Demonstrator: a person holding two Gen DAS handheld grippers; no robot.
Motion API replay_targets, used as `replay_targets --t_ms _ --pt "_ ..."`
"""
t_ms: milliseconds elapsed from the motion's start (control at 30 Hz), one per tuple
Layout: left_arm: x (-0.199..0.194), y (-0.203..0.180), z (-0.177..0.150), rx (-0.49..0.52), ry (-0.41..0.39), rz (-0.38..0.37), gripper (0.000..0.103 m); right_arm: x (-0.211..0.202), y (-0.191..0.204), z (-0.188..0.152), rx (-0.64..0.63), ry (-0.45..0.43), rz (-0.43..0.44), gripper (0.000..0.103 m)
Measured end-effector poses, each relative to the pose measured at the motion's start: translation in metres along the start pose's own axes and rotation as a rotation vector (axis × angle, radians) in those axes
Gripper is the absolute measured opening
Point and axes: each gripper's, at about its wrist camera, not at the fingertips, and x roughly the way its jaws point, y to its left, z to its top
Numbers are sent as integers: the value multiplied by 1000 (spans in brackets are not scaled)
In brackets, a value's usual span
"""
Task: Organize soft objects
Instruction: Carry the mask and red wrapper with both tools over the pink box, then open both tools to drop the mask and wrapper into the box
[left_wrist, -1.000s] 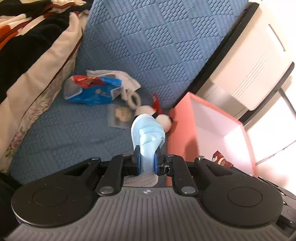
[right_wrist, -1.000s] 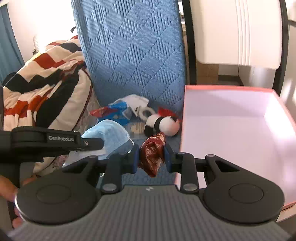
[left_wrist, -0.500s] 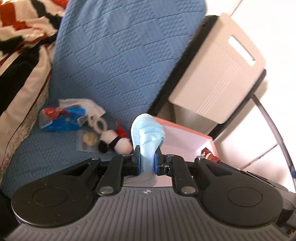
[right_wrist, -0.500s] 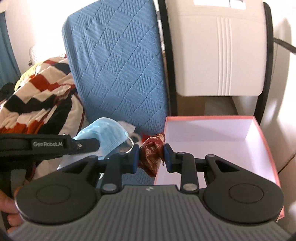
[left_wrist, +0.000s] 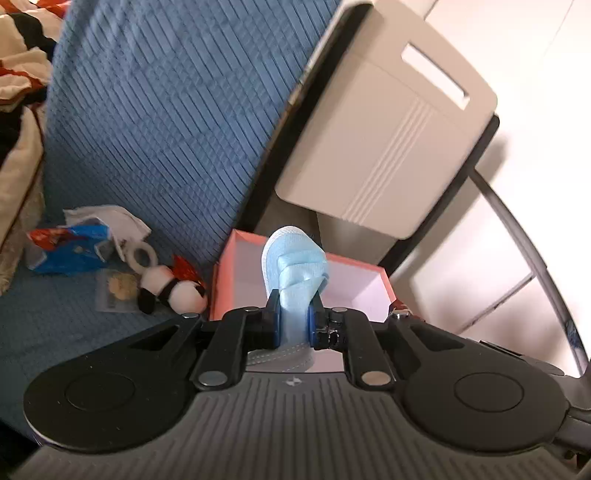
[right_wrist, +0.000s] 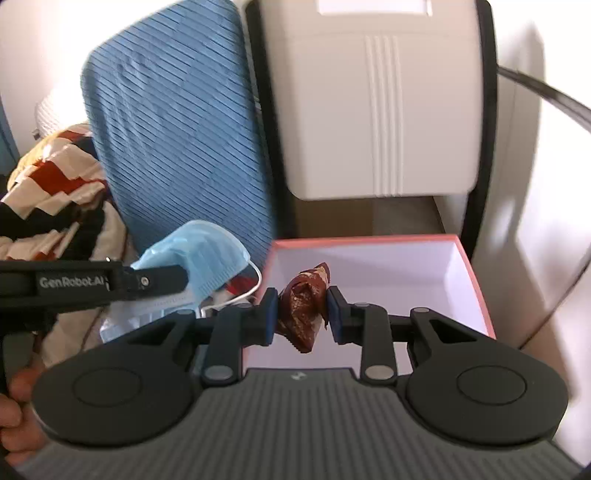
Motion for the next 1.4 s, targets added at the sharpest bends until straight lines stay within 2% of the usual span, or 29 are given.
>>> replay_targets --t_ms 400,667,833,1067,1200,1233,1300,1400 --pt "77 -25 -26 54 126 21 16 44 -61 -46 55 139 -46 32" --pt "119 -29 -43 83 201 55 16 74 -87 -79 96 233 -55 32" --pt "130 -29 -49 99 206 76 16 96 -99 -95 105 290 -62 33" --pt "133 -32 -54 119 217 77 17 104 -111 -101 131 312 -64 35" --pt "133 -35 -54 131 227 86 42 106 -115 -95 157 312 -82 43" --pt "130 -35 -53 131 218 78 44 104 -115 -93 167 308 -80 49" --pt "123 -37 -51 145 199 63 44 100 -115 -91 175 300 -70 53" --pt "111 -38 -46 156 172 68 44 92 -110 -86 167 285 -74 53"
